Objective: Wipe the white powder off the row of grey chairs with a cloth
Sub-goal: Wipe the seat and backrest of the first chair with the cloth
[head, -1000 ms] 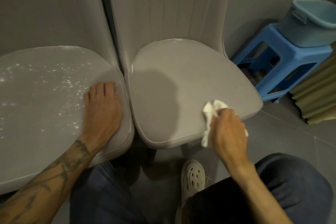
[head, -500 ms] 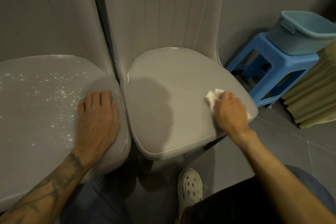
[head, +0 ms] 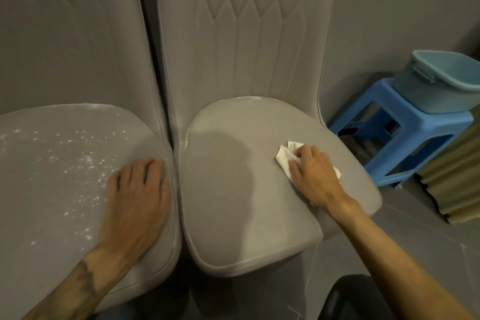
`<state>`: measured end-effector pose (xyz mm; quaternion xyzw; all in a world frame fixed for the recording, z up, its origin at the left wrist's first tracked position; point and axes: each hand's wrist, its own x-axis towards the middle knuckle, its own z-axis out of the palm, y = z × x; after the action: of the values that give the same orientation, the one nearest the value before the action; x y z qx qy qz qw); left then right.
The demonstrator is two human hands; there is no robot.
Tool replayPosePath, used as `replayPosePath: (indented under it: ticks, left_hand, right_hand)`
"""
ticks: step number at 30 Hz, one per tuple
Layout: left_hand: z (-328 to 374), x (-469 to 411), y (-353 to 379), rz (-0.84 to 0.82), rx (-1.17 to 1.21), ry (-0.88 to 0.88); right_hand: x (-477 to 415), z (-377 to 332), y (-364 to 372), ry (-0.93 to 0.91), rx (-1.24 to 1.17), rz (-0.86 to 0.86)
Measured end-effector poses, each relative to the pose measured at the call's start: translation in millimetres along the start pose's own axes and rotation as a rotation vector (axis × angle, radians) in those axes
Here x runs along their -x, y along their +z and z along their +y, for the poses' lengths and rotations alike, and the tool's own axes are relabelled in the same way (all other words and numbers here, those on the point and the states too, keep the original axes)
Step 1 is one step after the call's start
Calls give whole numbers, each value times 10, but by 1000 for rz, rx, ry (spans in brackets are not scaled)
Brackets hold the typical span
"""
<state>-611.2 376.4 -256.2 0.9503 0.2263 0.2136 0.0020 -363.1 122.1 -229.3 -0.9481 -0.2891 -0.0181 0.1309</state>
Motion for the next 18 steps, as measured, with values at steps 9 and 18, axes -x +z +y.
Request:
replayPosePath:
  ticks: [9,18]
  left_hand:
    - [136,-264,-30,-107,10,-74]
    - [103,-219,-15,-161,124,-215]
  right_hand:
    - [-1297,100,259,289,-29,242]
    - [-1945,-140,462,26,-76,232]
